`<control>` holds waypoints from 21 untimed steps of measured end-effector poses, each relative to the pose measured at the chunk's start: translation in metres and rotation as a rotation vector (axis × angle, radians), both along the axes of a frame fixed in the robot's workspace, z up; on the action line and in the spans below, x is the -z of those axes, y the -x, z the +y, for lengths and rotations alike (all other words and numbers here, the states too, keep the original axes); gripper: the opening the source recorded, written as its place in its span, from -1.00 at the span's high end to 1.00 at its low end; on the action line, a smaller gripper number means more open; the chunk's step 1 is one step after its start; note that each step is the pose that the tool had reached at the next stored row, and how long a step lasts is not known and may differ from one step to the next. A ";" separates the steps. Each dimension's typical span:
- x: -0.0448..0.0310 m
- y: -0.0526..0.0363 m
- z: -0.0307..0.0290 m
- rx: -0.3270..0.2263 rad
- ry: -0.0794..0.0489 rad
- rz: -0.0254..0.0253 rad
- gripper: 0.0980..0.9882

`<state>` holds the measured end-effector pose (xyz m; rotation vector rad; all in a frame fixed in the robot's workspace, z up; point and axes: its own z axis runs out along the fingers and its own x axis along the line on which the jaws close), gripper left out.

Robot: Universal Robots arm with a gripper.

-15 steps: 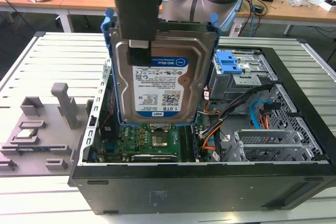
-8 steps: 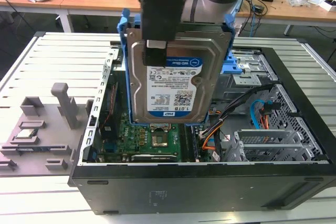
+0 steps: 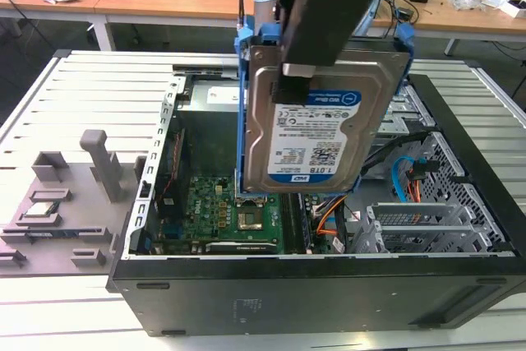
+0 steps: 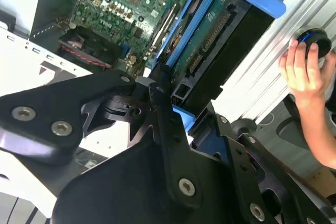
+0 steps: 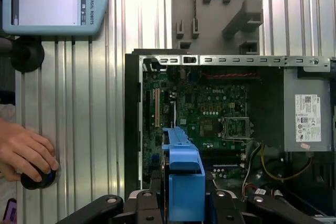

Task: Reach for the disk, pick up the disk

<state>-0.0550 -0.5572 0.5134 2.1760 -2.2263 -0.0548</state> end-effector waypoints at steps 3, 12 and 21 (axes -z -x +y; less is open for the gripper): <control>0.0000 -0.0092 0.0000 0.000 0.000 0.0001 0.39; 0.0000 -0.0386 0.0000 0.000 0.000 0.0000 0.39; 0.0000 -0.0619 0.0000 0.000 0.000 0.0001 0.39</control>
